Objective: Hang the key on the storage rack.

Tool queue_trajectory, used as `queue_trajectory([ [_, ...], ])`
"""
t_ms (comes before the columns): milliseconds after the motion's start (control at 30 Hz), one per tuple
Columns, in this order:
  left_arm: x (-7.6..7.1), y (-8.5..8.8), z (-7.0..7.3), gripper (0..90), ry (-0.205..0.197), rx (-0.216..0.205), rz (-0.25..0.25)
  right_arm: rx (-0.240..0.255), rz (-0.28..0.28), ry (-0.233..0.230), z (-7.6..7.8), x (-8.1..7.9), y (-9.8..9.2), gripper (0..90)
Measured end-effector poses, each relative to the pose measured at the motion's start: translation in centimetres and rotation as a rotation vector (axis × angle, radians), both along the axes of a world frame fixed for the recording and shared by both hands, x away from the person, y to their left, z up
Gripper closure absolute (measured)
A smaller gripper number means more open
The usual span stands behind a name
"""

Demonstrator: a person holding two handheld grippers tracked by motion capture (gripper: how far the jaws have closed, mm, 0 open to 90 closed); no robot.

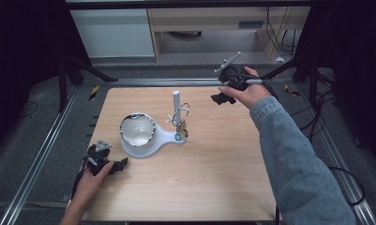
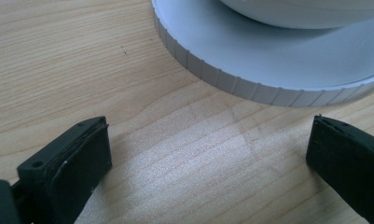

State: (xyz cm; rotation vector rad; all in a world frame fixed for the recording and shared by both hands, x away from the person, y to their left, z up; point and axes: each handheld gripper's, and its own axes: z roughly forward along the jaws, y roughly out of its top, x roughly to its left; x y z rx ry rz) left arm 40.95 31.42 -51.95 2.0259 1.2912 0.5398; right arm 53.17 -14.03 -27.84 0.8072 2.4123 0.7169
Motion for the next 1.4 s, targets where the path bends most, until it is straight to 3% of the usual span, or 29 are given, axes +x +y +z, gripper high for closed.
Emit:
queue_trajectory([
  [367,0.0,0.0,0.0,0.0,0.0,-0.001,0.001,0.029,-0.059,-0.046,-1.7,-0.7,-2.3,9.2],
  [933,0.0,0.0,0.0,0.0,0.001,0.0,0.0,0.011,-0.105,-0.09,-5.5,-3.1,-6.2,12.2],
  [1400,0.0,0.0,0.0,0.0,0.0,0.0,-0.001,0.054,-0.161,-0.038,-9.8,-5.0,-9.4,16.5],
])
